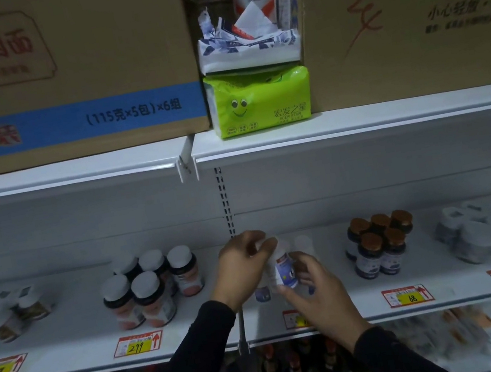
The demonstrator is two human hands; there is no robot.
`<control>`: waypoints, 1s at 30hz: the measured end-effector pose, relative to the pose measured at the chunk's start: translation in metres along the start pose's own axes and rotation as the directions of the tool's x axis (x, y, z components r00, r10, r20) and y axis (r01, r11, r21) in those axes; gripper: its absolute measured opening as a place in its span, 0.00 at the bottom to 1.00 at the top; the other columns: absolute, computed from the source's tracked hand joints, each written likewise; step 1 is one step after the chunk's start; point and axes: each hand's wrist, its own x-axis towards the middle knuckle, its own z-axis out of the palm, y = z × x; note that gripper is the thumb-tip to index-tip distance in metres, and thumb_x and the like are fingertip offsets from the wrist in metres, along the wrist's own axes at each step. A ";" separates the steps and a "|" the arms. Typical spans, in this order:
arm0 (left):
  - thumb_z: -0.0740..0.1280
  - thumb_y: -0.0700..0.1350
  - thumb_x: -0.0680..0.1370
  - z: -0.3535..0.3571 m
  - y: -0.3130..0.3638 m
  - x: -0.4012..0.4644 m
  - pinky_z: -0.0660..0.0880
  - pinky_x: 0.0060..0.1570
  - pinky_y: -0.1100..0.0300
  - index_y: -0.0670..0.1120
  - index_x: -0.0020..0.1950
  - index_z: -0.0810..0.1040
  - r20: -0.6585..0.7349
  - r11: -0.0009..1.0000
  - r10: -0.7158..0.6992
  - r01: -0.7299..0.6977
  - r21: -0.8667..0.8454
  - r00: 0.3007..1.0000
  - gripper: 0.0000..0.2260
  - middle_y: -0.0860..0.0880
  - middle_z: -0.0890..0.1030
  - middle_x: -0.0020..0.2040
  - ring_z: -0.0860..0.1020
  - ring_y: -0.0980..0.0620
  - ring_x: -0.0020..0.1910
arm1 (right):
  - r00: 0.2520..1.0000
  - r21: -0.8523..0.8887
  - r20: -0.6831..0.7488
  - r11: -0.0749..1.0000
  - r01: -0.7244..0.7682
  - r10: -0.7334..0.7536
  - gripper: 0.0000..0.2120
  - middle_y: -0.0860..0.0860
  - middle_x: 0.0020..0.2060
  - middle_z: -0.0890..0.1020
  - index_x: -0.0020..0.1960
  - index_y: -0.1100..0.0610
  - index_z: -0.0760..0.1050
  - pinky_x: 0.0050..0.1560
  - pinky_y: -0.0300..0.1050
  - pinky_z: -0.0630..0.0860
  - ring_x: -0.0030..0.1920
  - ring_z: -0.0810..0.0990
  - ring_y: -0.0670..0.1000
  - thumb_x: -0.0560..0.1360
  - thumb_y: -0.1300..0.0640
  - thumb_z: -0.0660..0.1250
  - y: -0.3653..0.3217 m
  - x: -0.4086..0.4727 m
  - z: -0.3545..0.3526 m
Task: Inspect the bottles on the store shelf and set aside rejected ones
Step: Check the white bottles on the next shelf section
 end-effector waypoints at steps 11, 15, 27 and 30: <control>0.71 0.50 0.76 -0.009 -0.005 -0.002 0.77 0.51 0.59 0.52 0.52 0.81 0.097 0.939 -0.103 0.129 -0.318 0.990 0.06 0.48 0.83 0.52 0.81 0.51 0.52 | 0.994 0.273 0.105 0.960 -0.066 0.039 0.23 0.45 0.64 0.74 0.66 0.42 0.66 0.57 0.32 0.74 0.58 0.78 0.37 0.77 0.59 0.69 -0.012 -0.004 0.009; 0.72 0.52 0.75 -0.007 -0.006 -0.003 0.74 0.44 0.61 0.48 0.52 0.81 0.090 0.912 -0.149 0.173 -0.373 0.985 0.10 0.49 0.83 0.50 0.81 0.51 0.50 | 0.997 0.282 0.062 0.958 -0.056 0.040 0.27 0.46 0.63 0.74 0.64 0.41 0.68 0.60 0.44 0.78 0.58 0.80 0.42 0.72 0.58 0.75 -0.011 -0.002 0.012; 0.72 0.49 0.75 -0.016 0.002 -0.004 0.71 0.38 0.65 0.48 0.58 0.79 0.135 0.842 -0.189 0.232 -0.487 0.973 0.13 0.51 0.82 0.50 0.79 0.57 0.44 | 0.999 0.358 0.010 0.932 -0.052 0.052 0.23 0.44 0.62 0.76 0.64 0.43 0.68 0.58 0.45 0.78 0.59 0.80 0.46 0.75 0.57 0.72 -0.013 0.002 0.013; 0.71 0.50 0.76 -0.017 0.004 -0.005 0.71 0.38 0.66 0.48 0.58 0.79 0.150 0.854 -0.171 0.222 -0.471 0.974 0.13 0.51 0.82 0.50 0.79 0.57 0.45 | 0.999 0.396 0.024 0.917 -0.052 0.046 0.20 0.42 0.57 0.79 0.62 0.45 0.69 0.55 0.44 0.79 0.56 0.82 0.47 0.76 0.61 0.70 -0.014 0.004 0.013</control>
